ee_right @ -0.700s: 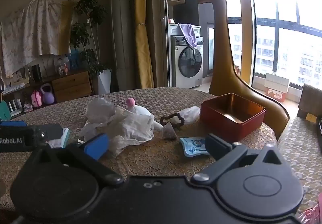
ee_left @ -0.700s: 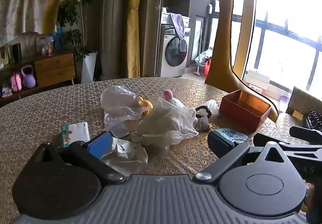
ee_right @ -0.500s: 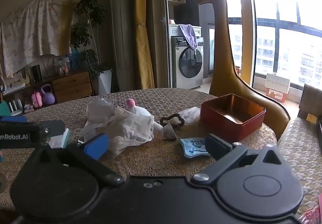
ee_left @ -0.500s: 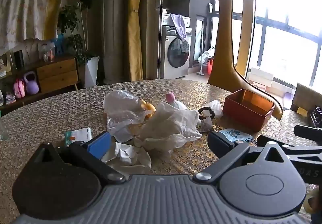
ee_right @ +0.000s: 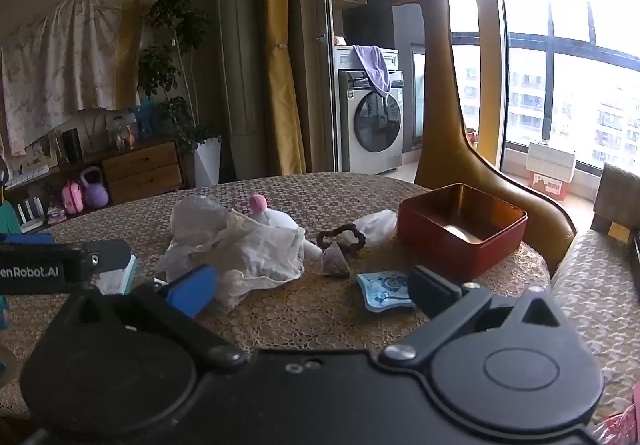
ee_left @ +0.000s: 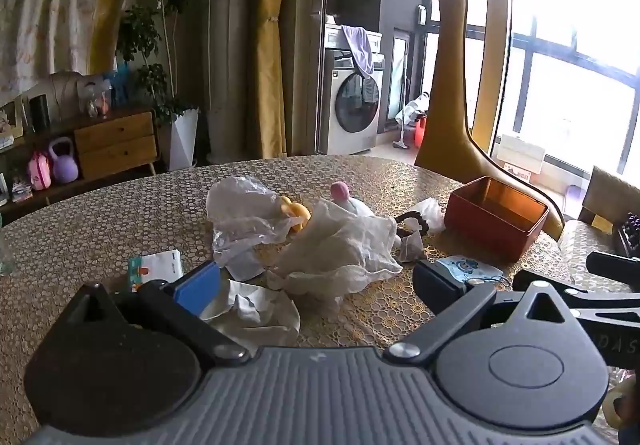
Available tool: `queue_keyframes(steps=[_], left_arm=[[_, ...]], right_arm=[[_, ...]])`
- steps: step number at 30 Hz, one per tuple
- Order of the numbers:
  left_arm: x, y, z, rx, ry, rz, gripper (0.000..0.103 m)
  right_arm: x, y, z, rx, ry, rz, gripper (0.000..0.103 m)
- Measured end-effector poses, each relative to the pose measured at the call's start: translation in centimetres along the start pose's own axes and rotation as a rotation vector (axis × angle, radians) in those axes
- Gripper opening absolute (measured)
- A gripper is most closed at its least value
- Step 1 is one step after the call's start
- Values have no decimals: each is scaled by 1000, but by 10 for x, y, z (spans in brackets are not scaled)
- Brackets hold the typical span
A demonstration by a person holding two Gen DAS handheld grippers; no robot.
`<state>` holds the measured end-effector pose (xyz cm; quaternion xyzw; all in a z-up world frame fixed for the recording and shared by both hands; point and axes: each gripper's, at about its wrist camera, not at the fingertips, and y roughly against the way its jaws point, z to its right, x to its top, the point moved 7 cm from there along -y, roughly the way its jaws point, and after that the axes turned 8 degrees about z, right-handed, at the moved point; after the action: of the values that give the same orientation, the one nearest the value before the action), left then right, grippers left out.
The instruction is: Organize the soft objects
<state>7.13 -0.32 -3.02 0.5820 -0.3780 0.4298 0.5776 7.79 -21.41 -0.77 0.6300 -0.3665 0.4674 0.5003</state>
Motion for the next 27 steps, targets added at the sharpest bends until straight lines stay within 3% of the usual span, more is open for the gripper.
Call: queue_keyframes(steps=[27], left_arm=[[-4, 7, -3, 5, 11, 8, 103]], right_arm=[[-2, 0, -9, 15, 8, -3, 101]])
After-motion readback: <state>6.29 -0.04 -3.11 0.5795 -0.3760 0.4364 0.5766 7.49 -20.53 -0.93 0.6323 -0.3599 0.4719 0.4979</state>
